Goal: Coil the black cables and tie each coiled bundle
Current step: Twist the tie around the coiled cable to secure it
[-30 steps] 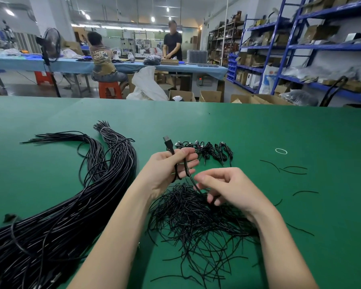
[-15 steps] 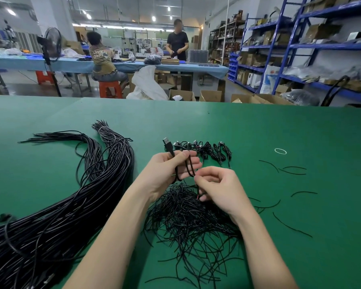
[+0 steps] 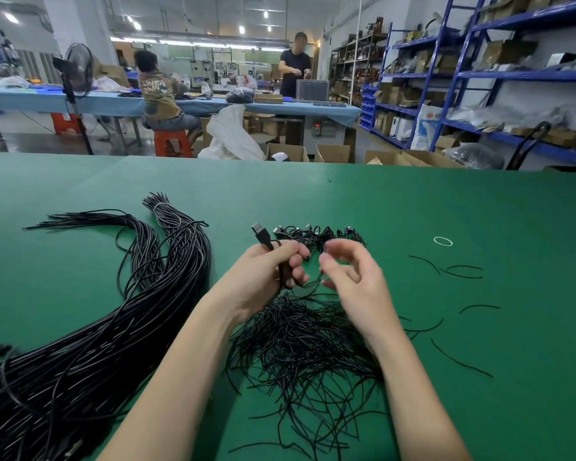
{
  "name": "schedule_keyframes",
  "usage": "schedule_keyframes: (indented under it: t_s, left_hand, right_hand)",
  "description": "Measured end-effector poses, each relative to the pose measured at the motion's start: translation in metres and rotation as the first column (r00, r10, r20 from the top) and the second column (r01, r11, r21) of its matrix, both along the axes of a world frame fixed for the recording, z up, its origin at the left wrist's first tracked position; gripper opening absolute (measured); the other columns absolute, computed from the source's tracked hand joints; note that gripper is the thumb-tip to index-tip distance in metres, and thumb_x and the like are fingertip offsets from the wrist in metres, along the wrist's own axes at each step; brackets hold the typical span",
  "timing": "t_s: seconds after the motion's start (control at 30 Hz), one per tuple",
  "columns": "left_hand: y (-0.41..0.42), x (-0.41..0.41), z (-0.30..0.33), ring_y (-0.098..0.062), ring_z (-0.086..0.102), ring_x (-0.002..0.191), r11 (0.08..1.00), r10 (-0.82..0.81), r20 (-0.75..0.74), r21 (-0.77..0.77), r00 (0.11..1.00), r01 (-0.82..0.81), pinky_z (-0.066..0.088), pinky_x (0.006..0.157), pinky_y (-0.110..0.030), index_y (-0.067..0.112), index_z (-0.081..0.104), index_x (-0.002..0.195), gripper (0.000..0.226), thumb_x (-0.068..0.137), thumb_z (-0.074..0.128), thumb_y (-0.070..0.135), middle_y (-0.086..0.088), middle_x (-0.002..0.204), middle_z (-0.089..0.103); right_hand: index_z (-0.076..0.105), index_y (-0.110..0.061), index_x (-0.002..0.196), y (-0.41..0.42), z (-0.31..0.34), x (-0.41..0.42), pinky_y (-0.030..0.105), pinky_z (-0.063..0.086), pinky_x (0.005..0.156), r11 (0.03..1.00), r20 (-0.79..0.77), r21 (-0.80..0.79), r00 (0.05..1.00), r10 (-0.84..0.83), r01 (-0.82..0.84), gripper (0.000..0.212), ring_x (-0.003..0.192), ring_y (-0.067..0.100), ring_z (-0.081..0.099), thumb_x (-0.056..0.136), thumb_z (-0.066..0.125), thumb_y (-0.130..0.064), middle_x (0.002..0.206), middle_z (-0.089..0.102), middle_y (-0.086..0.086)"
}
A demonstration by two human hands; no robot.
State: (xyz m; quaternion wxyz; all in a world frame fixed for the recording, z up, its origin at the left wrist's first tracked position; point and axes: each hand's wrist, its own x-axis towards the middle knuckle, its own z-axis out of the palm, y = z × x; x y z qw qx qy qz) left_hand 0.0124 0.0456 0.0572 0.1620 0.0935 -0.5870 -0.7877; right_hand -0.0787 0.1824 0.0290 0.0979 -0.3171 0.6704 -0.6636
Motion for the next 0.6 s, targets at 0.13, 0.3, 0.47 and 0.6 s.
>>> schedule_keyframes:
  t_s: [0.13, 0.3, 0.47, 0.6]
  left_hand:
    - [0.017, -0.001, 0.002, -0.009, 0.032, 0.053, 0.971, -0.239, 0.031, 0.007, 0.971, 0.239, 0.047, 0.061, -0.025, 0.004, 0.052, 0.096, 0.018, 0.105, 0.039, 0.012, 0.006, 0.061, 0.033]
    - [0.025, 0.004, 0.007, -0.013, 0.018, 0.052, 0.935, -0.345, 0.09, -0.059, 0.934, 0.35, 0.032, 0.057, -0.028, 0.012, 0.045, 0.076, 0.026, 0.102, 0.042, 0.013, 0.002, 0.062, 0.018]
    - [0.032, 0.009, 0.007, -0.011, 0.028, 0.051, 0.876, -0.428, 0.151, -0.171, 0.891, 0.45, 0.04, 0.058, -0.024, 0.003, 0.053, 0.074, 0.017, 0.09, 0.047, 0.007, 0.006, 0.054, 0.03]
    - [0.037, 0.007, 0.004, -0.009, 0.035, 0.049, 0.844, -0.425, 0.262, -0.232, 0.866, 0.484, 0.042, 0.058, -0.022, 0.018, 0.055, 0.061, 0.042, 0.095, 0.043, -0.003, 0.006, 0.05, 0.039]
  right_hand:
    - [0.058, -0.036, 0.13, -0.002, 0.014, 0.007, 0.021, 0.057, 0.084, 0.995, -0.01, -0.026, 0.995, 0.099, -0.099, 0.03, 0.099, -0.005, 0.069, 0.101, 0.056, -0.044, 0.112, 0.07, -0.025]
    - [0.071, -0.024, 0.111, -0.002, 0.02, 0.015, 0.017, 0.054, 0.067, 0.979, 0.059, -0.066, 0.979, 0.194, -0.19, 0.038, 0.085, 0.002, 0.067, 0.091, 0.06, -0.055, 0.1, 0.076, -0.01]
    - [0.071, -0.023, 0.1, 0.005, 0.022, 0.014, 0.027, 0.052, 0.048, 0.932, 0.076, -0.012, 0.929, 0.361, -0.362, 0.032, 0.059, 0.017, 0.057, 0.089, 0.068, -0.053, 0.076, 0.063, 0.004]
    - [0.072, -0.023, 0.084, 0.002, 0.022, 0.014, 0.023, 0.05, 0.05, 0.949, -0.056, 0.047, 0.948, 0.314, -0.312, 0.012, 0.055, 0.006, 0.057, 0.094, 0.073, -0.03, 0.07, 0.064, -0.006]
